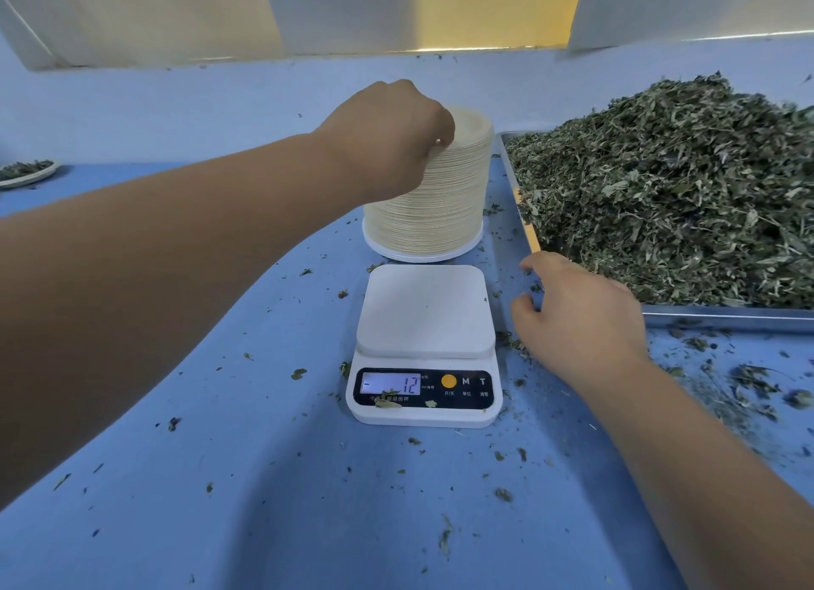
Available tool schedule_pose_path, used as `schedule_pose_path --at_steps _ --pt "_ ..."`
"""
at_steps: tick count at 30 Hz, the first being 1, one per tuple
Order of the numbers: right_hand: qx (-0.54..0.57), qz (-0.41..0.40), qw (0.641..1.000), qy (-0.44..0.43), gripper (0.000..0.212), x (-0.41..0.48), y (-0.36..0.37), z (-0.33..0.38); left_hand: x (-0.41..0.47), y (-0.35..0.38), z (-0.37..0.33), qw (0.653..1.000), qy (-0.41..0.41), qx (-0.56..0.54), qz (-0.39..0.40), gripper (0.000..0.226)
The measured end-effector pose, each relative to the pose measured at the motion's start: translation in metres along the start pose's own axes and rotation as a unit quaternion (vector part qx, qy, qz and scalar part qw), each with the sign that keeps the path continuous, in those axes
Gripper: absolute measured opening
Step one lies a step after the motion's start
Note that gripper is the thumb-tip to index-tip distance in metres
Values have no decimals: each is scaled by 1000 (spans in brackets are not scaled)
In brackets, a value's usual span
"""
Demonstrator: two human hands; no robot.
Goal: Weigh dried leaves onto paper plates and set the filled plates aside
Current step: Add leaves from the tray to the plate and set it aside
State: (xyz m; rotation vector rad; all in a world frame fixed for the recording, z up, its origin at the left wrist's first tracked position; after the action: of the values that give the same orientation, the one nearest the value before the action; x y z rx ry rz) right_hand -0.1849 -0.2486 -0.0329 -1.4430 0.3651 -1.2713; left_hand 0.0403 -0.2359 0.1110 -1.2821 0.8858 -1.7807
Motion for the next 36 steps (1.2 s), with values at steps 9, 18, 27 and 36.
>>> schedule_pose_path --at_steps 9,18,27,36 --pt "-4 3 1000 -4 37 0 -1 0 -1 12 2 1000 6 16 -13 52" --pt "2 6 1000 -13 37 0 -3 1 5 9 3 997 29 64 24 47" --pt "1 10 1000 -14 37 -1 -3 1 5 6 -1 987 65 142 28 46" --pt "-1 18 1000 -5 36 -1 -3 1 -5 3 14 974 -175 18 -142 24"
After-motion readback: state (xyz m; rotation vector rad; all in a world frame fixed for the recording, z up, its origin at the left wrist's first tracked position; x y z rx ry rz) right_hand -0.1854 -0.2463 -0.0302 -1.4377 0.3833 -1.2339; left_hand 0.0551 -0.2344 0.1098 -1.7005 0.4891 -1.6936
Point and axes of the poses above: each hand's wrist, its own x-axis towards the middle knuckle, its own y-axis out of the palm, z = x × y, the point moved 1 cm from there along x, towards the middle knuckle, and after that the axes turned 2 degrees about -x, right-handed, at the moved point
